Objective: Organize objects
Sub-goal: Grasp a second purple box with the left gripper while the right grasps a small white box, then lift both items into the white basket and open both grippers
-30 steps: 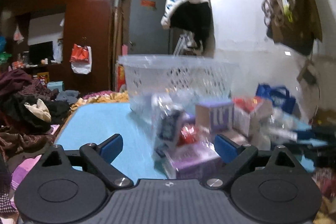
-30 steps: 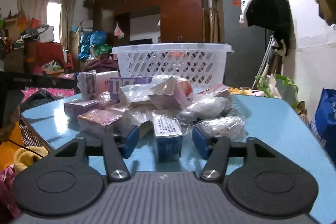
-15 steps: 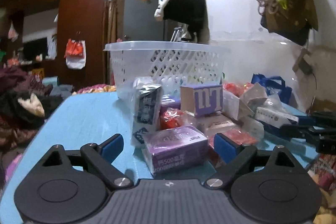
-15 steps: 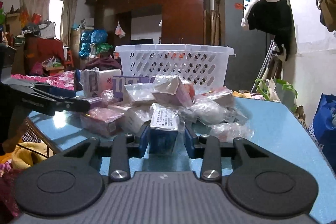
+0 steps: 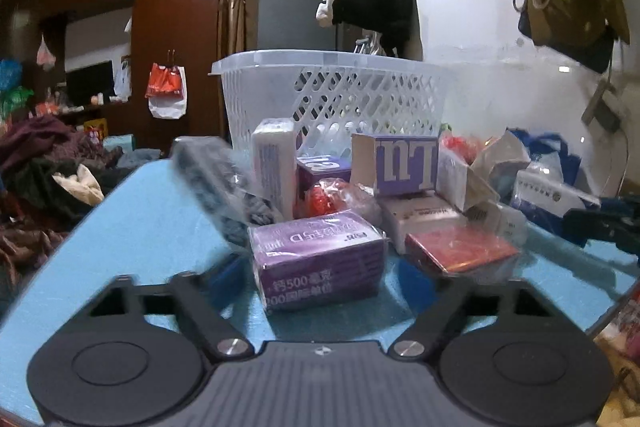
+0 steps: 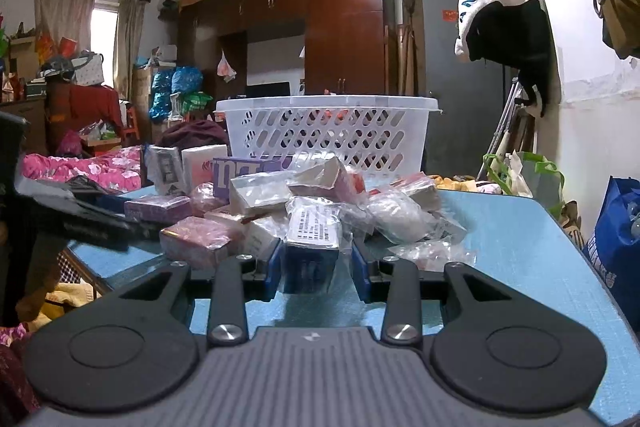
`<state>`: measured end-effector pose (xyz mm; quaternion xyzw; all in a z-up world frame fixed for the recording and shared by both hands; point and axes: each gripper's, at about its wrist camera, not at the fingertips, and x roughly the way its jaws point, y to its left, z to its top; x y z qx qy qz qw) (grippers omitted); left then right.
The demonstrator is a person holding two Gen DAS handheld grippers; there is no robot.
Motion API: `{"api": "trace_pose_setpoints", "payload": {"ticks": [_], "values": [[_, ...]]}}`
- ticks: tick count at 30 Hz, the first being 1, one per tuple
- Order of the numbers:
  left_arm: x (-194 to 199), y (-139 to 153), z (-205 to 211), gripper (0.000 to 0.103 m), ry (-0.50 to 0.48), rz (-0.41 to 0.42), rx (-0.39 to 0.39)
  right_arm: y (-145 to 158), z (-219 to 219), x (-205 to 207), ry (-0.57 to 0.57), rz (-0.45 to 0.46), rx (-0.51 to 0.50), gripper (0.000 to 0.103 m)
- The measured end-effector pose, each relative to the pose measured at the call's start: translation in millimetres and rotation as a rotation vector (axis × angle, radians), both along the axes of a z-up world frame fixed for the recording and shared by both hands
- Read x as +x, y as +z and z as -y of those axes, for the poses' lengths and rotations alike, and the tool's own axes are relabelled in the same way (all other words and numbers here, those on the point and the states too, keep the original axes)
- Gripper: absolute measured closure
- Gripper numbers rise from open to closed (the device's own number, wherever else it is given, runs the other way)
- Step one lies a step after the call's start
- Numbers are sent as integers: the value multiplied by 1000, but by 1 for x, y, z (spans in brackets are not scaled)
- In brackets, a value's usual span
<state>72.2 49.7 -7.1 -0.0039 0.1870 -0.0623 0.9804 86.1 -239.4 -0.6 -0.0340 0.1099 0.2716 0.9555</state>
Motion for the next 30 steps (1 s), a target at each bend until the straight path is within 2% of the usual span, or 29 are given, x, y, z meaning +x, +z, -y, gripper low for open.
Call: {"api": "trace_pose_setpoints", "payload": {"ticks": [11,21,25,30], "values": [[-23,16,-8,32,-36,149,-56,11,10,-4,-27,39,39,64],[-17,28,-19,32,-50,170,-113,24,19,-3,-16,54,121,64],[-14,31,-24,32,-59,165,-138,30,23,10,69,-16,206,64],[-7,57,-23,32,-65,213,-141,51,7,22,44,35,166,64]]}}
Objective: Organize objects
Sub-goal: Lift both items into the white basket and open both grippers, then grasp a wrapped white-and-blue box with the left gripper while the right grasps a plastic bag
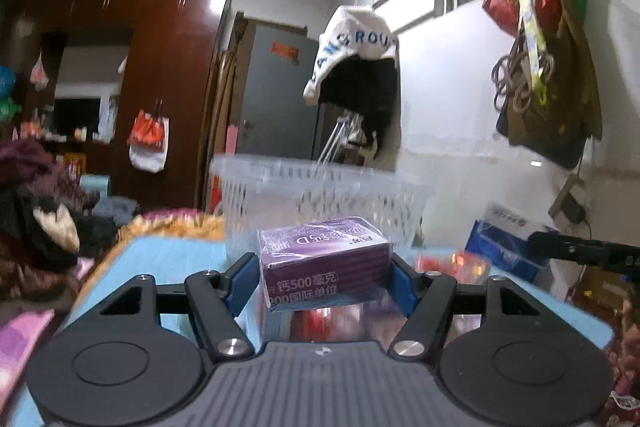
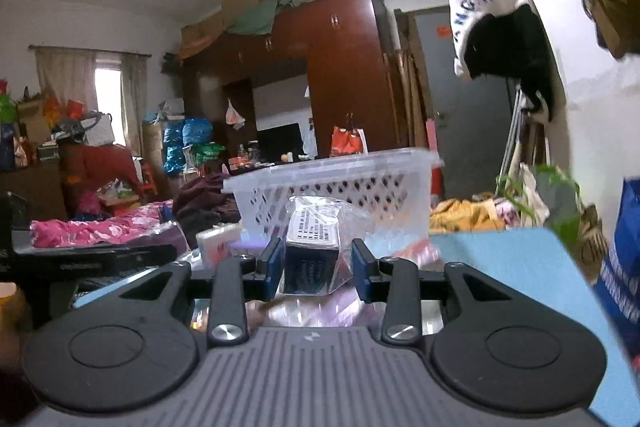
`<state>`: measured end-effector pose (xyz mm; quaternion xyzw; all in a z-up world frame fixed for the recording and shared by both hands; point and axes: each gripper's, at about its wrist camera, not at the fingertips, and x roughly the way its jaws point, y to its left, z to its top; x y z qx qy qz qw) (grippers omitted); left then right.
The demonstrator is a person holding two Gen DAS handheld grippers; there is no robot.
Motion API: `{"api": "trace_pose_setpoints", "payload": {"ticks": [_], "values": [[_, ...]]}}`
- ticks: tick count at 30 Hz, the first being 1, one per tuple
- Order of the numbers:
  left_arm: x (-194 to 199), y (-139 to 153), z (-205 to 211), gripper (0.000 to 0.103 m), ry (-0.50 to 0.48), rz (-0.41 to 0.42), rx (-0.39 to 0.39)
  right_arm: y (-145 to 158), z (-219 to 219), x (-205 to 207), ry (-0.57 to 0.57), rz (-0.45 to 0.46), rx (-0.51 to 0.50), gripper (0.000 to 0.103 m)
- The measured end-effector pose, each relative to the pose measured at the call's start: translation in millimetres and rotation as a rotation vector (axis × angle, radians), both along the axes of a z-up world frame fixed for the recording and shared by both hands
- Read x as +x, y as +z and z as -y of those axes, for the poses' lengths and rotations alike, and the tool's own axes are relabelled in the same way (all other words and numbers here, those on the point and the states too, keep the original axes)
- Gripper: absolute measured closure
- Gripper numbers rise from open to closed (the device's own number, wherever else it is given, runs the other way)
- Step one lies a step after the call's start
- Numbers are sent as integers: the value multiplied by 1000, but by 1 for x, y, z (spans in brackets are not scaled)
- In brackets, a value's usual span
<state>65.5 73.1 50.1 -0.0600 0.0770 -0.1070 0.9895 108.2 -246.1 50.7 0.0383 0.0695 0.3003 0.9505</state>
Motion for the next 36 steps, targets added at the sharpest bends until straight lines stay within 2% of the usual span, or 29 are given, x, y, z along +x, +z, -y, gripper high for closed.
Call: {"api": "trace_pose_setpoints", "payload": {"ticks": [5,7,9,13,14,16,17,18,20,24,27,29,32,34,35,36], "values": [[44,59,5,32,5,30,17,46,-28,31,-48,89,-60,64],[76,84,9,32,23,14,25,64,-43,54,-101,129,-98,64],[116,100,13,32,24,-47,52,77,-57,86,-101,103,-123,64],[182,100,12,32,28,-195,47,79,-77,138,-127,22,-190,64],[194,95,11,30,23,-229,49,75,-80,146,-123,1,-211,62],[208,85,10,16,33,-270,40,69,-83,153,-104,-38,-235,53],[208,82,7,8,31,-273,36,66,-82,153,-116,-35,-228,38],[205,80,5,8,27,-265,33,65,-77,146,-127,-17,-212,17],[186,78,-3,8,34,-219,16,67,-69,133,-114,10,-181,0],[132,77,-21,8,-11,-134,-1,61,-40,84,-99,56,-142,0],[88,55,-34,7,5,-128,-1,35,-6,49,-144,29,-101,0],[67,34,-42,7,9,-146,-4,12,14,31,-176,-1,-102,0],[59,10,-55,7,40,-188,-45,-20,33,16,-222,-56,-106,0],[62,-3,-56,7,68,-234,-36,-34,38,15,-221,-86,-106,7],[64,-5,-55,7,72,-255,-17,-38,37,17,-222,-106,-131,14],[68,-8,-52,7,74,-275,10,-38,31,22,-223,-123,-163,17]]}}
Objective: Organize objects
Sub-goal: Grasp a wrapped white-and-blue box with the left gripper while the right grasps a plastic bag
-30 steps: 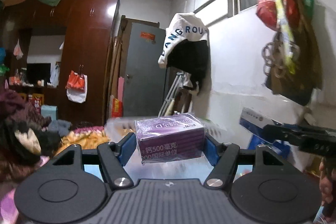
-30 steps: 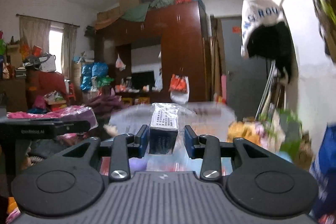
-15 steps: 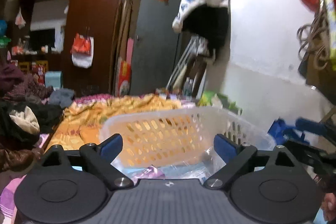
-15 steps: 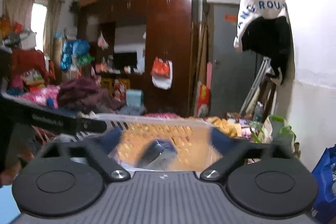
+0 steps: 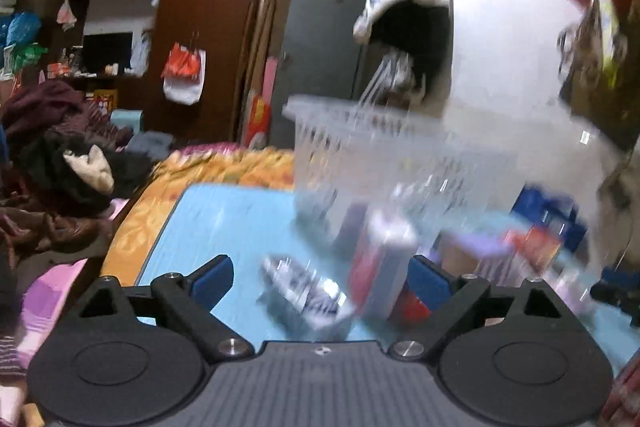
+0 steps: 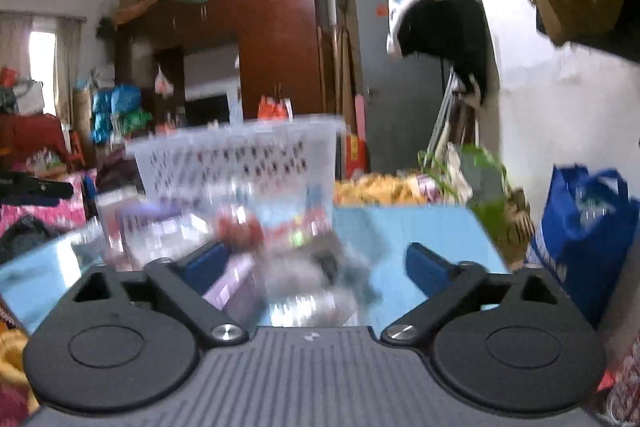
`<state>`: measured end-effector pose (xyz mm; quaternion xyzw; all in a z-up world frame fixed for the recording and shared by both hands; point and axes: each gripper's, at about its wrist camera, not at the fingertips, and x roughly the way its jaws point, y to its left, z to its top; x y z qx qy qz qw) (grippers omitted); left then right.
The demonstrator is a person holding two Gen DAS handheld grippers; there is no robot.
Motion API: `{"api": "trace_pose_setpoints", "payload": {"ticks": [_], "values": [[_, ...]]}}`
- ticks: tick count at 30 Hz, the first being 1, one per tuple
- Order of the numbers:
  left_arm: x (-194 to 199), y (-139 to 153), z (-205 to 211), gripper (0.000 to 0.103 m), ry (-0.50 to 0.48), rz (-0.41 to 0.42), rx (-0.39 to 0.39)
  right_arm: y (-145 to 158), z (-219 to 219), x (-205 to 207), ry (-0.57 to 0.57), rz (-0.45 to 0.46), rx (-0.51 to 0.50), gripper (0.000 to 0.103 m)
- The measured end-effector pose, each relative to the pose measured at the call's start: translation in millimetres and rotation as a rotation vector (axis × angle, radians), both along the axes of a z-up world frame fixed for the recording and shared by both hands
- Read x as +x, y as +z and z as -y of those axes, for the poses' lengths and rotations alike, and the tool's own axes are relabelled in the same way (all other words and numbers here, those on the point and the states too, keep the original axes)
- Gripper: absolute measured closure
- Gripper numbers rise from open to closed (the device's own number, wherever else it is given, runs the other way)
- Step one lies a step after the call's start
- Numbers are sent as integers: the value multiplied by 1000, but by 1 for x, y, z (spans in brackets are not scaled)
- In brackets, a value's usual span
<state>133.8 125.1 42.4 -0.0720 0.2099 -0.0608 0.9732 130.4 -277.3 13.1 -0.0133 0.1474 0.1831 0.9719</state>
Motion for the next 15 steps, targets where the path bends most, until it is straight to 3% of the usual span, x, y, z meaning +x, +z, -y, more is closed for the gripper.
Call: {"api": "trace_pose_setpoints", "payload": {"ticks": [4,5,6,11,15], "values": [[13,-4,5,7,-11,-41,35,-10,-13,5,10,-57,-80,21],[16,-6,6,7,-13,-53,44,-12,-14,7,13,-67,-89,26],[17,-9,7,7,-6,-63,50,-13,-15,8,8,-70,-98,38],[16,-15,5,9,14,-90,50,-14,-6,2,8,-51,-51,40],[21,-18,18,10,31,-129,101,-6,4,-5,7,-13,-8,40]]}}
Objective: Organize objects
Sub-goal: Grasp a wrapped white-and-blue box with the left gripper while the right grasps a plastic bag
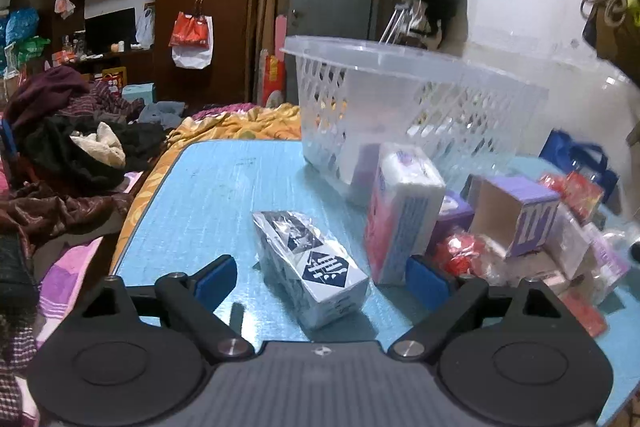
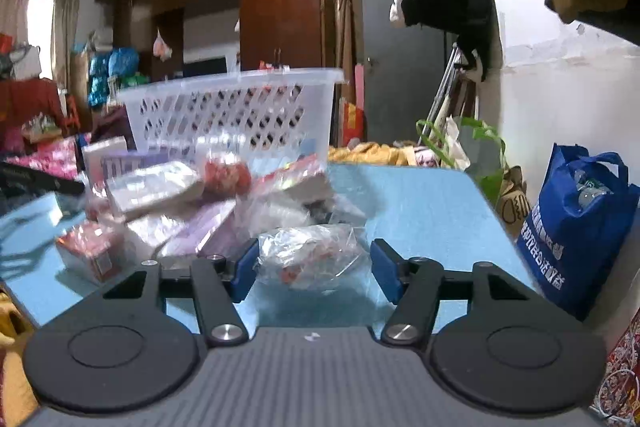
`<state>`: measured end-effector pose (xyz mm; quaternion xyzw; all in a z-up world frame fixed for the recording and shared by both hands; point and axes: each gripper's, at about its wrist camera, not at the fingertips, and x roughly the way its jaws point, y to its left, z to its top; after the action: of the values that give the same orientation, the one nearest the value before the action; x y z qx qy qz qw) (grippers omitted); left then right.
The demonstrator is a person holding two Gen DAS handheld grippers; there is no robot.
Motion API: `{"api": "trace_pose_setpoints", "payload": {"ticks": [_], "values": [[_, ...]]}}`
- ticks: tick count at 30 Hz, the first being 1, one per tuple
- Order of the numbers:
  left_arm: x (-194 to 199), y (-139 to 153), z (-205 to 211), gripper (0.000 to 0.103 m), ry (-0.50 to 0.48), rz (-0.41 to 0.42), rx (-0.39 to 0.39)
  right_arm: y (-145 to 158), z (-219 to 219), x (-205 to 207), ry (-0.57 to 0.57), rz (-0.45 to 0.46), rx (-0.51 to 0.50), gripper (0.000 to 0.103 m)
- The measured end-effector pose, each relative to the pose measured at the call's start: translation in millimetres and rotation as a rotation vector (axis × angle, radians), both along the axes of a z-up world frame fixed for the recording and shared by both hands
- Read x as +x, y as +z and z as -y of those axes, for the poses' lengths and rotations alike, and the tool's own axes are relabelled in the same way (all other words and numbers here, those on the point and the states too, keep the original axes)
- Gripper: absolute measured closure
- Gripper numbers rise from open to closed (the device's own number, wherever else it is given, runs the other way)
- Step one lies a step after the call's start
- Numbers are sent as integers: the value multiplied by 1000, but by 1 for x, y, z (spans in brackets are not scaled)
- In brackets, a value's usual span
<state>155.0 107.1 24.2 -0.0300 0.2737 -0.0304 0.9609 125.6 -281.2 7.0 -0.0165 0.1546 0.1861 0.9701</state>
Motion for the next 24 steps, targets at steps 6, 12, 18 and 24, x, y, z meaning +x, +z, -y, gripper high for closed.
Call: {"api": "trace_pose_setpoints", "payload": {"ticks": [6,12,18,24], "values": [[3,-4,4,48,36,-29,34,9,-1,-9,6,40,7,40],[-20,-1,1,58,6,114,14,8,-2,-11,8,52,12,40],[-41,0,0,58,0,266,-1,9,-2,-14,14,75,22,40],[-49,4,3,58,-21,347,-14,9,-7,-18,30,103,18,40]]}}
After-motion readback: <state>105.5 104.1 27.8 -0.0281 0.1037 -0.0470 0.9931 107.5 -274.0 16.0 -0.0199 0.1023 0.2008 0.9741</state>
